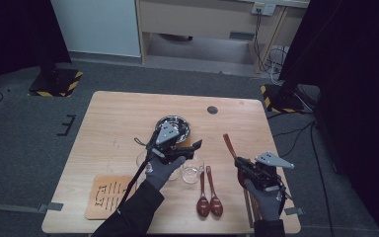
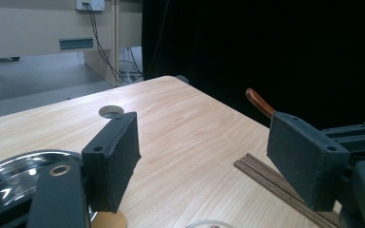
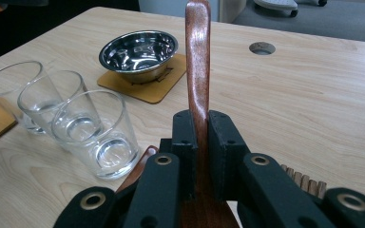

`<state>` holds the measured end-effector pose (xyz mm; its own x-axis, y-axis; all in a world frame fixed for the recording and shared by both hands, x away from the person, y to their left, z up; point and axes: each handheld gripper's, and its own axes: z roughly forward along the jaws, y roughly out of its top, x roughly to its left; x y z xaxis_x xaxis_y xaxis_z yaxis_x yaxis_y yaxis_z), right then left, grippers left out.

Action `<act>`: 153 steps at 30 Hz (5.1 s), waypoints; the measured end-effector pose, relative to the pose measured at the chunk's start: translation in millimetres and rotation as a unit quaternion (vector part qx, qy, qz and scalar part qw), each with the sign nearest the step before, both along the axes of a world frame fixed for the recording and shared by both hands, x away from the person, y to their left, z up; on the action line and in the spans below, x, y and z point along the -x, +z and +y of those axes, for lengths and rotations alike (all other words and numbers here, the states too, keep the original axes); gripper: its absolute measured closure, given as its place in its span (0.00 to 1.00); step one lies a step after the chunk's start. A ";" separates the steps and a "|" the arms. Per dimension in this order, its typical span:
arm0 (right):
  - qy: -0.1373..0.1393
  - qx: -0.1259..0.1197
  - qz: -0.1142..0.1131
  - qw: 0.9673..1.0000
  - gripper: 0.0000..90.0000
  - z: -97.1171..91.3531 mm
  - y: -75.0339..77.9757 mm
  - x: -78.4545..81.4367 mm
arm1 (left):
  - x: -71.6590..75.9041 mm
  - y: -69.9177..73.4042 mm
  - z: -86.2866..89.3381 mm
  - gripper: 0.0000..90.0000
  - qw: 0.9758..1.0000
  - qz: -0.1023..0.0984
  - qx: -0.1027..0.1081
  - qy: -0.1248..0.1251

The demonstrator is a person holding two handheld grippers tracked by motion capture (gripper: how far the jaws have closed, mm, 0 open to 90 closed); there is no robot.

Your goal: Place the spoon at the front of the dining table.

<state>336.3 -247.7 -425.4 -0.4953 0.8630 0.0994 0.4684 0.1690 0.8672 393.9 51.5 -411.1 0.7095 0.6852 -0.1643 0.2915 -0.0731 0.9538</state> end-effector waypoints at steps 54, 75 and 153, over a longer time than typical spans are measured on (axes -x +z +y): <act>0.016 -0.013 -0.012 1.000 0.91 3.5 4.8 4.7 | -9.9 -8.6 -72.5 0.31 0.998 0.013 0.023 -0.055; 0.031 -0.018 -0.021 0.999 0.91 7.1 7.5 7.4 | -8.1 -15.5 -84.6 0.49 0.997 0.029 0.024 -0.066; -0.057 0.005 -0.028 0.998 0.36 -28.7 -26.3 -16.8 | -12.1 14.8 -63.5 0.93 0.991 0.008 0.074 -0.108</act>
<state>353.1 -276.3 -451.7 -0.3990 0.9147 0.0649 0.4355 0.1267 0.8912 406.0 -12.0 -396.3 0.8336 0.4853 -0.2636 0.2994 0.0039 0.9541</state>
